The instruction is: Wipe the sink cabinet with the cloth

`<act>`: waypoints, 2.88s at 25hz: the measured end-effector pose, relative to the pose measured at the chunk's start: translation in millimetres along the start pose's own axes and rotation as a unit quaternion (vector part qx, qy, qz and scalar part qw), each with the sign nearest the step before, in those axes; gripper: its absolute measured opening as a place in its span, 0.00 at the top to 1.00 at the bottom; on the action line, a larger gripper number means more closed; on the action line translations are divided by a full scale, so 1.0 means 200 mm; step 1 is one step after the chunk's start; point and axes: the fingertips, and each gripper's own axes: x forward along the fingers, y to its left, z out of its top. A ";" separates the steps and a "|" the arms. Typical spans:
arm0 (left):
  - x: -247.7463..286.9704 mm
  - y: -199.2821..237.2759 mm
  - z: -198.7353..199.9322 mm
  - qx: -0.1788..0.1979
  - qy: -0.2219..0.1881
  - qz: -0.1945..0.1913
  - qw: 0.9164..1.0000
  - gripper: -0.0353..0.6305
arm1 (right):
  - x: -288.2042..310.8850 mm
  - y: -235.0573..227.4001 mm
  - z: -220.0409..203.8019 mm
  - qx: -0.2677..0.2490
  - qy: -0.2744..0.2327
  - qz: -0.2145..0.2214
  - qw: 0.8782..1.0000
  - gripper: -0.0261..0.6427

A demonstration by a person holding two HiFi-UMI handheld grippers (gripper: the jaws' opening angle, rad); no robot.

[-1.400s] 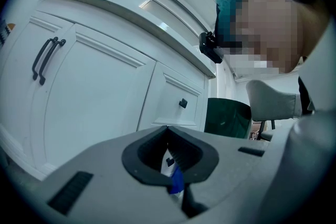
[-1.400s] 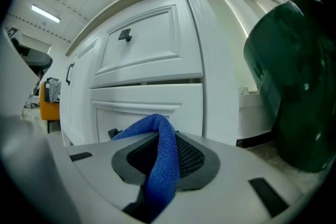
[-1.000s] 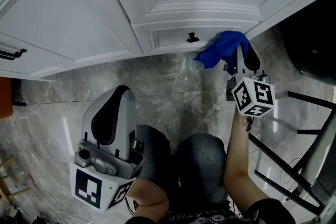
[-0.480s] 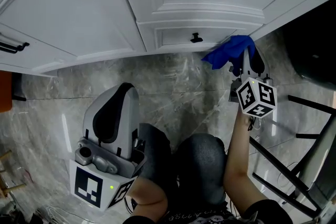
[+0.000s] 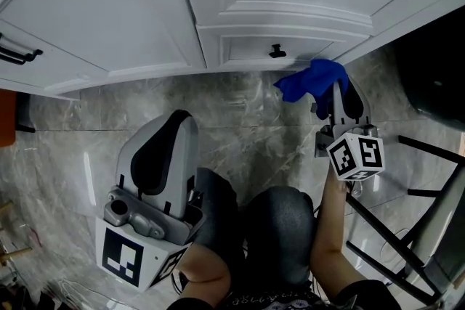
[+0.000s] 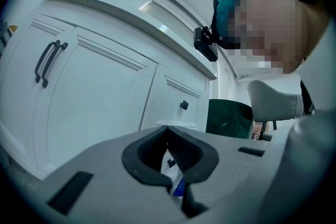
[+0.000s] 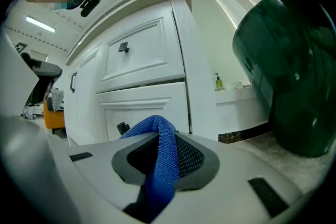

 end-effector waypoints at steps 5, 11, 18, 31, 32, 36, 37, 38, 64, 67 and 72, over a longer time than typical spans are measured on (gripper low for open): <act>-0.02 0.01 0.02 -0.002 -0.003 0.003 1.000 0.94 | -0.02 0.14 -0.09 0.003 0.020 0.045 0.999 0.83; -0.02 0.02 0.02 0.007 0.003 0.013 1.000 0.94 | 0.09 0.44 -0.07 0.007 0.016 0.131 0.991 0.83; -0.06 0.02 0.04 0.004 -0.007 0.016 1.000 0.94 | 0.22 0.86 -0.14 0.013 0.031 0.249 0.968 0.83; -0.09 0.04 0.04 -0.024 -0.016 0.006 1.000 0.94 | 0.40 1.19 -0.34 -0.072 0.048 0.256 0.963 0.83; -0.09 0.04 0.04 -0.023 -0.014 0.006 1.000 0.94 | 0.40 1.18 -0.34 -0.073 0.044 0.248 0.965 0.83; -0.09 0.04 0.02 -0.021 -0.009 0.004 1.000 0.94 | 0.45 1.13 -0.32 -0.065 0.042 0.226 0.971 0.83; -0.09 0.04 0.01 -0.015 -0.004 0.004 1.000 0.94 | 0.45 1.12 -0.33 -0.067 0.043 0.223 0.972 0.83; -0.09 0.05 0.00 -0.010 -0.001 0.005 1.000 0.94 | 0.46 1.11 -0.33 -0.068 0.042 0.221 0.972 0.83; -0.08 0.06 -0.02 -0.011 0.005 0.011 1.000 0.94 | 0.46 0.99 -0.32 -0.068 0.037 0.197 0.977 0.83; -0.07 0.06 -0.02 -0.012 0.007 0.010 1.000 0.94 | 0.45 0.97 -0.32 -0.062 0.036 0.191 0.979 0.83; -0.06 0.06 -0.03 -0.011 0.008 0.010 1.000 0.94 | 0.46 0.85 -0.32 -0.037 0.038 0.163 0.985 0.83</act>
